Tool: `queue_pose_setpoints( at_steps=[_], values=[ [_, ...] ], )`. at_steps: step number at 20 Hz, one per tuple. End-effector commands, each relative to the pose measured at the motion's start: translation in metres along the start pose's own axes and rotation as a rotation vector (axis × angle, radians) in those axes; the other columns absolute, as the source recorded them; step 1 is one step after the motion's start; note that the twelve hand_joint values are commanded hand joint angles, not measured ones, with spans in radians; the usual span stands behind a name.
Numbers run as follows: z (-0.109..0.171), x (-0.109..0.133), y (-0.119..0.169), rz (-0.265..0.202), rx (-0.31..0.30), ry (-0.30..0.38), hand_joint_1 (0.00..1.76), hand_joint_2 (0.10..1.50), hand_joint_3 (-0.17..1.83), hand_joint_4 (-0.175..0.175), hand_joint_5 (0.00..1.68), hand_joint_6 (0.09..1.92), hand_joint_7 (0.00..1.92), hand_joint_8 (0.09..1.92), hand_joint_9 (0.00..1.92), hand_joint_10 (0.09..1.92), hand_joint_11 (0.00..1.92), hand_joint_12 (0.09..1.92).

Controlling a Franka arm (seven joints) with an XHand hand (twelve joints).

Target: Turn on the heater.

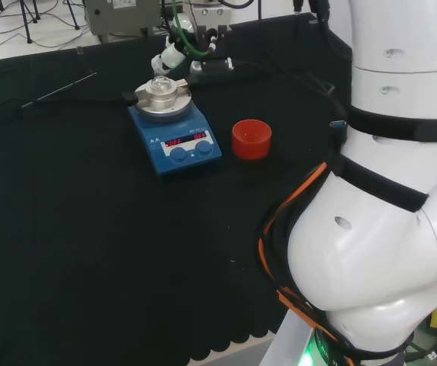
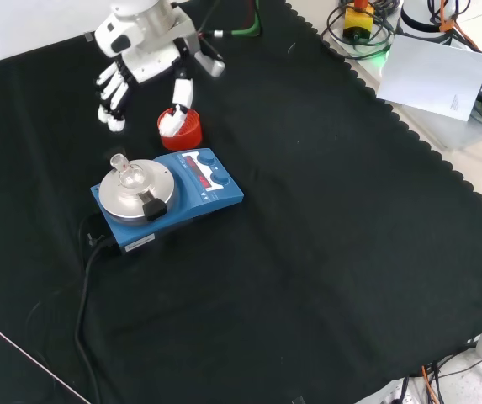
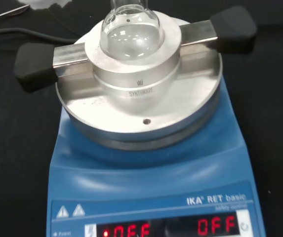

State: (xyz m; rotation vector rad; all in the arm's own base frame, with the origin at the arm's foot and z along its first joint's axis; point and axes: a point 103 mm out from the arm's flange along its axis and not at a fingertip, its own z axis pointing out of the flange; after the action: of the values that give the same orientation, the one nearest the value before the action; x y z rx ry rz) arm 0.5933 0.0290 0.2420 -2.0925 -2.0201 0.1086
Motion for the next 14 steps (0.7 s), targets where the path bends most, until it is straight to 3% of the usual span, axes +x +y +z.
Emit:
queue_pose_setpoints(
  at_steps=[1, 5, 9, 12, 14],
  values=[
    [-0.012, -0.007, -0.028, 0.018, -0.02, -0.021, 0.63, 0.73, 0.44, -0.042, 0.4, 0.18, 0.34, 0.69, 0.52, 0.7, 0.2, 1.36],
    [-0.014, -0.012, -0.04, 0.029, -0.037, -0.042, 0.65, 0.74, 0.44, -0.041, 0.4, 0.15, 0.34, 0.69, 0.51, 0.7, 0.2, 1.36],
    [-0.013, -0.01, -0.062, 0.038, 0.02, -0.091, 0.82, 0.75, 0.48, -0.041, 0.35, 0.11, 0.37, 0.68, 0.55, 0.69, 0.27, 1.34],
    [-0.011, -0.008, -0.071, 0.05, 0.055, -0.125, 0.96, 0.72, 0.61, -0.039, 0.34, 0.09, 0.53, 0.67, 0.65, 0.64, 0.44, 1.31],
    [-0.008, -0.007, -0.079, 0.048, 0.044, -0.13, 1.03, 0.71, 0.69, -0.042, 0.35, 0.09, 0.7, 0.67, 0.77, 0.6, 0.61, 1.27]
  ],
)
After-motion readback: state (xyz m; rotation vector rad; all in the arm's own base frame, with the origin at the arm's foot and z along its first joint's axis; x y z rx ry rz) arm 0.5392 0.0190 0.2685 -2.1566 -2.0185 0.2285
